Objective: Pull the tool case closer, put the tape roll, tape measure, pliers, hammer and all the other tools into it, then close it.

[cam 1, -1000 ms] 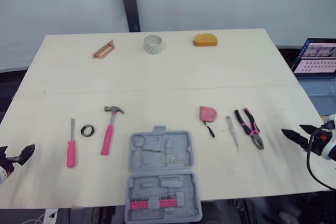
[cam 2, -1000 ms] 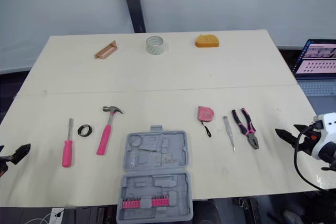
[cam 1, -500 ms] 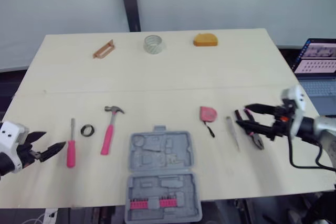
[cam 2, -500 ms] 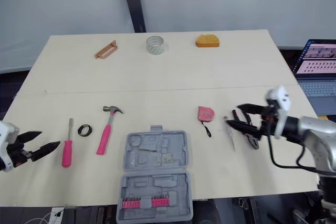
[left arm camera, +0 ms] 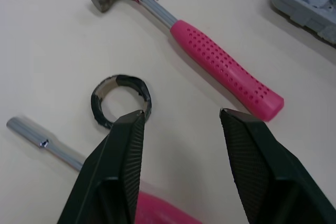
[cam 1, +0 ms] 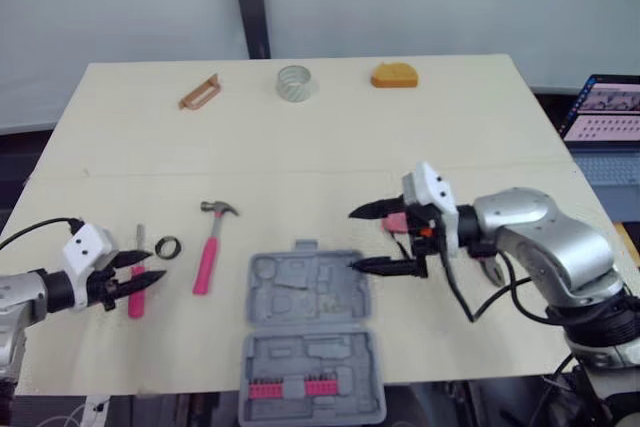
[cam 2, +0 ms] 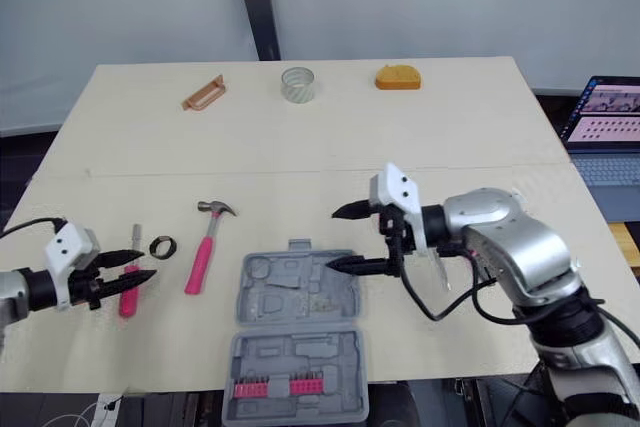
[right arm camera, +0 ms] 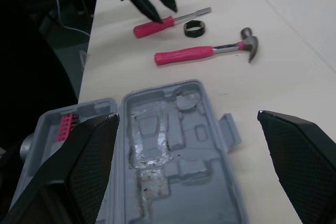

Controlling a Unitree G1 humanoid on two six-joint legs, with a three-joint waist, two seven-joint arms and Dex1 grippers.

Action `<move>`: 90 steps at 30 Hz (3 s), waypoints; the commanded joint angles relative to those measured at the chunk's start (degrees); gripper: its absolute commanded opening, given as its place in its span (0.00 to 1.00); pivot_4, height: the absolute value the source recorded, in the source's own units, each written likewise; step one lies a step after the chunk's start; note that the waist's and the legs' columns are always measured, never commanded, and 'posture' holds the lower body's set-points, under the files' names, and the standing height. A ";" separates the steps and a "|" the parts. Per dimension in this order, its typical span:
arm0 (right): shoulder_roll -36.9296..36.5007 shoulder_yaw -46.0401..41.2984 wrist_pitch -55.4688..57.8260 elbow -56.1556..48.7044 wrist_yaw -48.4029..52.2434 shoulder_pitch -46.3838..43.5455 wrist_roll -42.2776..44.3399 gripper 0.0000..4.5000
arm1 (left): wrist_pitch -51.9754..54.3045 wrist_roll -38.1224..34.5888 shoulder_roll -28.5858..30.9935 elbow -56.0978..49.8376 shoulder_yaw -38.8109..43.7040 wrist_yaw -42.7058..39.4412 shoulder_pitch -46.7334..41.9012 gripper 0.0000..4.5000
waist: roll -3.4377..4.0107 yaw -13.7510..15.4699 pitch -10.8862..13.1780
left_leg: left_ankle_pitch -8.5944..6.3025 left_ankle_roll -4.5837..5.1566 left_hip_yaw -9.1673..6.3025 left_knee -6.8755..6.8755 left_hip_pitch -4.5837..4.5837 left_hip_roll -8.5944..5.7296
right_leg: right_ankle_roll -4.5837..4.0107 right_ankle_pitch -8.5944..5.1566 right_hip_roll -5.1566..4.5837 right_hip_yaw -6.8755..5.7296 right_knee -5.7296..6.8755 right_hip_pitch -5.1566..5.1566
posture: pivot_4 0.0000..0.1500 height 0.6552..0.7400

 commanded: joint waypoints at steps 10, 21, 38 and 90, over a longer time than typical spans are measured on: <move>9.21 8.83 -0.73 1.68 -4.93 -4.57 -8.14 1.00 | -2.35 0.97 -2.10 6.85 -1.57 1.75 -5.10 0.31 | -0.09 -1.36 -0.05 | 0.00 -0.01 -0.07 0.02 0.03 0.00 | 0.00 0.00 -0.05 -0.24 0.14 -0.04 | 1.00 1.00; 12.79 9.64 -3.36 3.76 -7.95 -2.47 -13.21 1.00 | -4.42 3.14 -0.65 11.43 -3.28 1.43 -6.09 0.31 | -0.10 -1.47 -0.05 | 0.00 -0.01 -0.07 0.02 0.03 0.03 | 0.00 0.00 -0.05 -0.37 0.15 -0.04 | 1.00 1.00; 13.68 8.71 -1.62 1.53 -8.65 -0.39 -13.11 1.00 | -5.45 5.92 -1.39 17.23 -7.15 2.75 -11.02 0.31 | -0.10 -1.56 -0.06 | 0.00 -0.01 -0.07 0.01 0.04 0.03 | 0.00 0.00 -0.05 -0.45 0.16 -0.05 | 1.00 1.00; -0.33 -3.40 -1.93 -8.92 -1.94 3.13 -2.90 1.00 | 31.26 -14.93 -5.29 -32.46 -12.52 3.94 -3.28 0.01 | -0.13 -1.17 -0.04 | 0.00 -0.01 -0.09 0.01 0.00 0.03 | -0.01 0.00 -0.11 -0.39 0.08 0.00 | 1.00 1.00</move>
